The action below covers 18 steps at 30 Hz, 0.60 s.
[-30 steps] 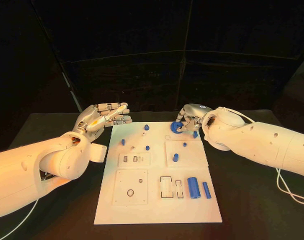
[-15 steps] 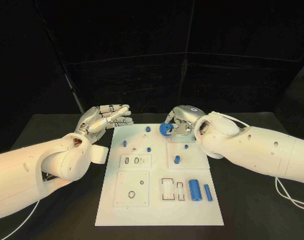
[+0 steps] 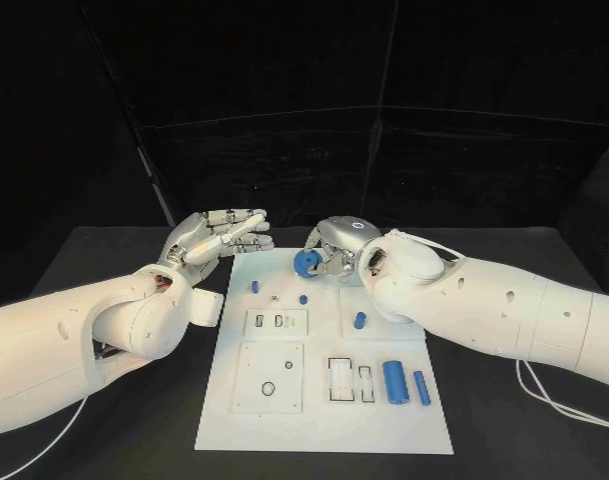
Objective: Assemble the parts on the task board
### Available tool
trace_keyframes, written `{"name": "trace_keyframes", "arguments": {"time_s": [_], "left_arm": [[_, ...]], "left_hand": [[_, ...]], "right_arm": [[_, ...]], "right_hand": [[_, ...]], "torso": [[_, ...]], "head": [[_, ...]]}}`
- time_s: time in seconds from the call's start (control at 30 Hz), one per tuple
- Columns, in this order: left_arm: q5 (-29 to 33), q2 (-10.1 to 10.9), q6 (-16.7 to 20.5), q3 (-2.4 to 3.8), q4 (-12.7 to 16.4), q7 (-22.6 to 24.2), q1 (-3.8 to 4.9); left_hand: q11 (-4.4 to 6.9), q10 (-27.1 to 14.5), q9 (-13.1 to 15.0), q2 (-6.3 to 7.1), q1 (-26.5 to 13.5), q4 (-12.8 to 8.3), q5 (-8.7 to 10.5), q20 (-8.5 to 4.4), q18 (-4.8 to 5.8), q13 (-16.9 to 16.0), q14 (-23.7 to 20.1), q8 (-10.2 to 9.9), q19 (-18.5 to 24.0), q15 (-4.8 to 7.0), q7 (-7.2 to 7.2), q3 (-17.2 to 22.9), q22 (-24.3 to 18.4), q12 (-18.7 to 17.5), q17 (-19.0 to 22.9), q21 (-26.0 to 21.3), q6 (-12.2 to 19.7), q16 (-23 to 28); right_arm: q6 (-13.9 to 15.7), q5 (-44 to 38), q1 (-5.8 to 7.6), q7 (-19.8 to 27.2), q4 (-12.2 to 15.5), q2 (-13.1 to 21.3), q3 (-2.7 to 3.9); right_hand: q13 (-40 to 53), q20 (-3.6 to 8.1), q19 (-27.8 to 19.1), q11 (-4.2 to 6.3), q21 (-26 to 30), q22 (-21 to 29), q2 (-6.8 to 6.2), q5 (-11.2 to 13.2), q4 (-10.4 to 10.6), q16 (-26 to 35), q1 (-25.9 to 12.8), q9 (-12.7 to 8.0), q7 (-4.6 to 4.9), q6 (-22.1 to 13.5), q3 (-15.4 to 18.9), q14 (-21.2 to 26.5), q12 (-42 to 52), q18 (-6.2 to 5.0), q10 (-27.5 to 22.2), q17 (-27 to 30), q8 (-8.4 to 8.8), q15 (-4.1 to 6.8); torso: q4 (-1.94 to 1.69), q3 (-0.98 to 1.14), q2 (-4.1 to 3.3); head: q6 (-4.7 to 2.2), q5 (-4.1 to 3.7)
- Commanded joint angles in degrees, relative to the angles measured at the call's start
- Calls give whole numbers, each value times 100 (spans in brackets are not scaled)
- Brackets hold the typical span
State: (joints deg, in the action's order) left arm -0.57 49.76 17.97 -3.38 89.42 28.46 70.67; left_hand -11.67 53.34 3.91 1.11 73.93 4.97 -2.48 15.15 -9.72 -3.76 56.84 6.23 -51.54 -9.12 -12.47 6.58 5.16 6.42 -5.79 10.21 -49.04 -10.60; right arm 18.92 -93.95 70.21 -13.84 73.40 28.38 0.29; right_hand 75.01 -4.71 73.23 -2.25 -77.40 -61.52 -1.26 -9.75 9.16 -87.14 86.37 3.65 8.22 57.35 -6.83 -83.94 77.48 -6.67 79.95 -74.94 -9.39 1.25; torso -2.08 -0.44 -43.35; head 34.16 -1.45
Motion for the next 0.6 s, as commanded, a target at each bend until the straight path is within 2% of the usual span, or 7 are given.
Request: {"name": "trace_keyframes", "arguments": {"time_s": [0.03, 0.27, 0.43, 0.6], "left_arm": [[-23, -14, -83, 5, -2, 39, 7], [-23, -21, -92, 5, 1, 34, 8], [-23, -28, -93, 5, -1, 30, 8], [-23, -29, -95, 5, -3, 24, 9]], "left_hand": [[-14, 23, -8, -52, 5, -15, -19, -2, -56, 7, 7, -28, -45, 0, -242, 34, -9, -24, 9, -19, -40, 33], [-14, 23, -8, -52, 5, -15, -19, -2, -56, 7, 7, -28, -45, 0, -242, 34, -9, -24, 9, -19, -40, 33], [-14, 23, -8, -52, 5, -15, -19, -2, -56, 7, 7, -28, -45, 0, -242, 34, -9, -24, 9, -19, -40, 33], [-14, 23, -8, -52, 5, -15, -19, -2, -56, 7, 7, -28, -45, 0, -242, 34, -9, -24, 9, -19, -40, 33]], "right_arm": [[-48, -192, -24, -22, -74, -105, 4], [-19, -281, -88, -98, -224, -275, 4], [33, -331, -102, -163, -289, -336, 5], [-112, -348, -106, -167, -335, -396, 5]], "right_hand": [[6, -1, 26, -24, -18, -1, -7, 4, 68, -21, -21, 28, -82, 216, -105, -488, -6, 98, 24, -948, 7, 31], [2, -3, 27, -28, -19, -3, -15, 4, 67, -21, -37, 26, -78, 211, -119, -488, -12, 99, 20, -948, 18, 28], [3, -8, 24, -34, -19, -1, -40, 1, 57, -24, -65, 22, -70, 198, -146, -489, -15, 98, 17, -954, 40, 23], [5, -22, 26, -57, -22, -7, -90, 34, 62, -24, -161, 14, -44, 148, -187, -488, -20, 100, 16, -954, 100, 4]], "torso": [[11, 10, -6], [23, 7, -2], [15, 7, -5], [24, 6, -3]], "head": [[5, 44], [26, 65], [21, 71], [31, 88]]}}
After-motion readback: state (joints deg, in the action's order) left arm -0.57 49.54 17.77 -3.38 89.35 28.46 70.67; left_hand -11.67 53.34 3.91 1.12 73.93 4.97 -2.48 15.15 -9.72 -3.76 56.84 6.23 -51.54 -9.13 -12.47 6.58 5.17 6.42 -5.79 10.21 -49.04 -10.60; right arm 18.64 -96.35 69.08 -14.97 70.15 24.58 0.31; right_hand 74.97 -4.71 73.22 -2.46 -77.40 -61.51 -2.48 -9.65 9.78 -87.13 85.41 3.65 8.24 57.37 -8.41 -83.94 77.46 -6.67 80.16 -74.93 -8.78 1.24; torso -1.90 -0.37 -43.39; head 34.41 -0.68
